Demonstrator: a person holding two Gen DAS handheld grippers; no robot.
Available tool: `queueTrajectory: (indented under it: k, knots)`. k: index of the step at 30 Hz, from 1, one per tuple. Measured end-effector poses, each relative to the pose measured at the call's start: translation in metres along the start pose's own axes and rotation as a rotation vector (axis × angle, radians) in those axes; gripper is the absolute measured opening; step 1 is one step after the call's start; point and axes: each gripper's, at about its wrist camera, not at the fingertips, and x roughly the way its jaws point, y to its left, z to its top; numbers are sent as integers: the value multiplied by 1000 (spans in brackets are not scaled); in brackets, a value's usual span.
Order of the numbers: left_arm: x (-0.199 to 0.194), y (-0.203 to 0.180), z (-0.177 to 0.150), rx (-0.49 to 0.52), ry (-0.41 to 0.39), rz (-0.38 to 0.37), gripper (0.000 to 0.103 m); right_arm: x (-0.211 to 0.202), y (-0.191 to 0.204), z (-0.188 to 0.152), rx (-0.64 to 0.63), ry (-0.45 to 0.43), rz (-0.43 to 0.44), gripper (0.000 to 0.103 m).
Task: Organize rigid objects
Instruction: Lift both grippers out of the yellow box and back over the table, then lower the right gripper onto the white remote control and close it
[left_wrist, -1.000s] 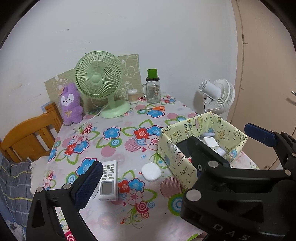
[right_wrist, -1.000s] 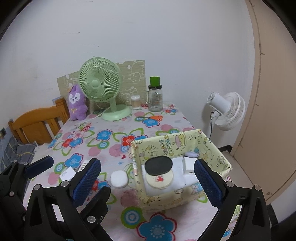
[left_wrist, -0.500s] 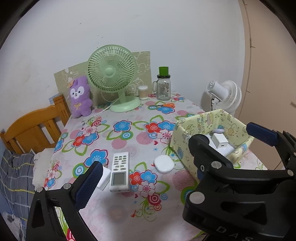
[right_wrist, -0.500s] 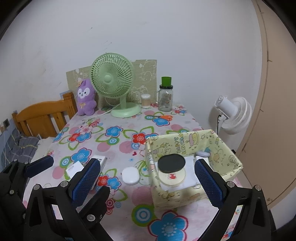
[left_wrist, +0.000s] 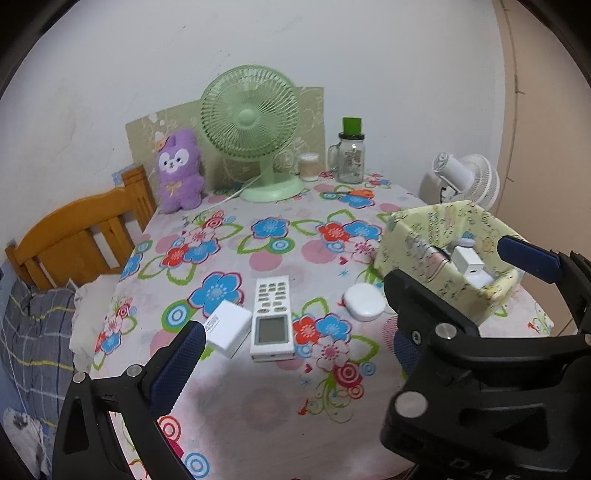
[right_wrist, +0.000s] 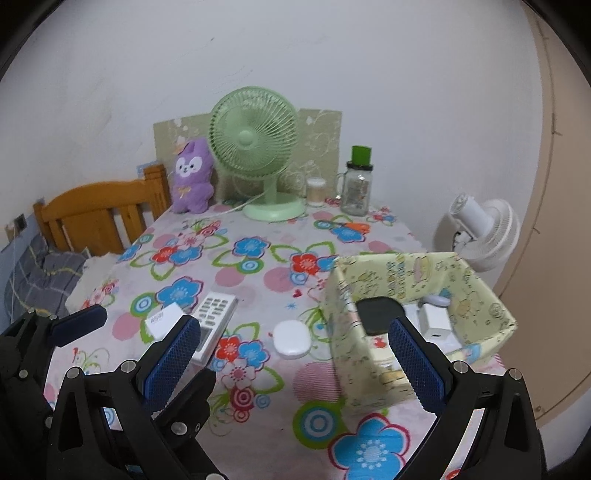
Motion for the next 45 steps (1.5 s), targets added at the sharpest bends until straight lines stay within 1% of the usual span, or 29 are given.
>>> queueTrajectory:
  k: [4, 9, 13, 18, 27, 32, 35, 37, 39, 45]
  knots:
    - [8, 11, -7, -28, 22, 13, 103, 9, 6, -4, -7, 16, 14, 103]
    - [17, 20, -13, -27, 31, 50, 103, 21, 16, -6, -42, 20, 9, 103]
    - [24, 25, -18, -30, 41, 51, 103, 31, 23, -9, -53, 33, 18, 103]
    - [37, 33, -25, -47, 61, 56, 103, 43, 25, -13, -32, 37, 19, 103]
    - [62, 50, -36, -113, 112, 32, 103, 68, 35, -23, -52, 72, 12, 99]
    - [72, 53, -41, -97, 129, 30, 103, 80, 38, -26, -56, 93, 23, 98]
    - [79, 52, -46, -71, 149, 45, 102, 89, 43, -28, -60, 113, 32, 98]
    - [84, 53, -49, -64, 162, 45, 100, 95, 48, -29, -65, 130, 41, 98]
    - [87, 55, -51, -63, 174, 37, 100, 99, 53, -30, -74, 138, 49, 98]
    - [92, 63, -53, -56, 183, 41, 100, 112, 70, -30, -102, 165, 77, 98]
